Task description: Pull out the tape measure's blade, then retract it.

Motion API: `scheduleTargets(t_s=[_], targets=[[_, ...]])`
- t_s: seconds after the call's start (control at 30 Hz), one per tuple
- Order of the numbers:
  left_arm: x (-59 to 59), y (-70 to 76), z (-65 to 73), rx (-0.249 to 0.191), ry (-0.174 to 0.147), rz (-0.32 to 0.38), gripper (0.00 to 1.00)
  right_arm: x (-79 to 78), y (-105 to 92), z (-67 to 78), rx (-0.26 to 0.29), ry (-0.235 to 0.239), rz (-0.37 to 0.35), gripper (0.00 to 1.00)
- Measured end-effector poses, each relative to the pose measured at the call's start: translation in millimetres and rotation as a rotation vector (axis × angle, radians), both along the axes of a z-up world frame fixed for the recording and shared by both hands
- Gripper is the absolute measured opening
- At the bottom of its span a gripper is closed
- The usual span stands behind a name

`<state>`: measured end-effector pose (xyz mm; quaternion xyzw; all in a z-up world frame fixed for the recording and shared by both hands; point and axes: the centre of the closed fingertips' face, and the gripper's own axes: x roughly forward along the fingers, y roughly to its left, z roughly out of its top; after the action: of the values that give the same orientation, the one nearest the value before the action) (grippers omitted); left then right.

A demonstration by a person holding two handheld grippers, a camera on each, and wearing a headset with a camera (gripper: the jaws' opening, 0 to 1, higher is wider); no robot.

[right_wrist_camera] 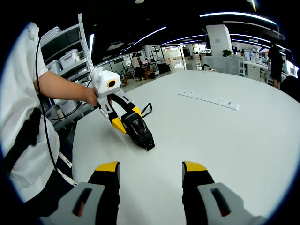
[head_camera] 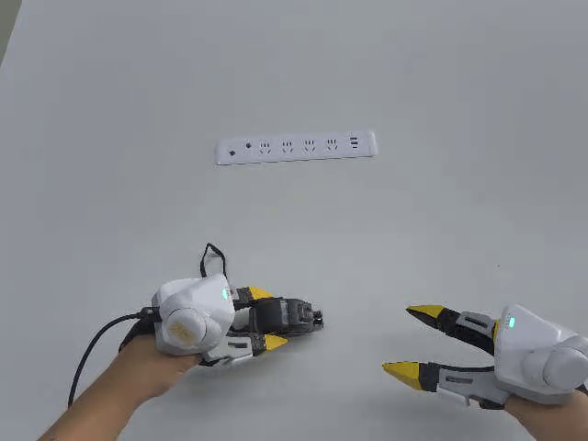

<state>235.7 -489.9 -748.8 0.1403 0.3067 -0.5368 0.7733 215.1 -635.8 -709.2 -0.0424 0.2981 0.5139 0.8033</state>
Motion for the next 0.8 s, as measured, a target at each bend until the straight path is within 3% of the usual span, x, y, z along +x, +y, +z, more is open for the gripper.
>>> scheduleTargets(t_s=[0.8], targets=[[1.1, 1.5, -5.9, -0.014, -0.021, -0.014, 0.32, -0.2, 1.5, -0.8, 0.004, 0.004, -0.003, 0.52]])
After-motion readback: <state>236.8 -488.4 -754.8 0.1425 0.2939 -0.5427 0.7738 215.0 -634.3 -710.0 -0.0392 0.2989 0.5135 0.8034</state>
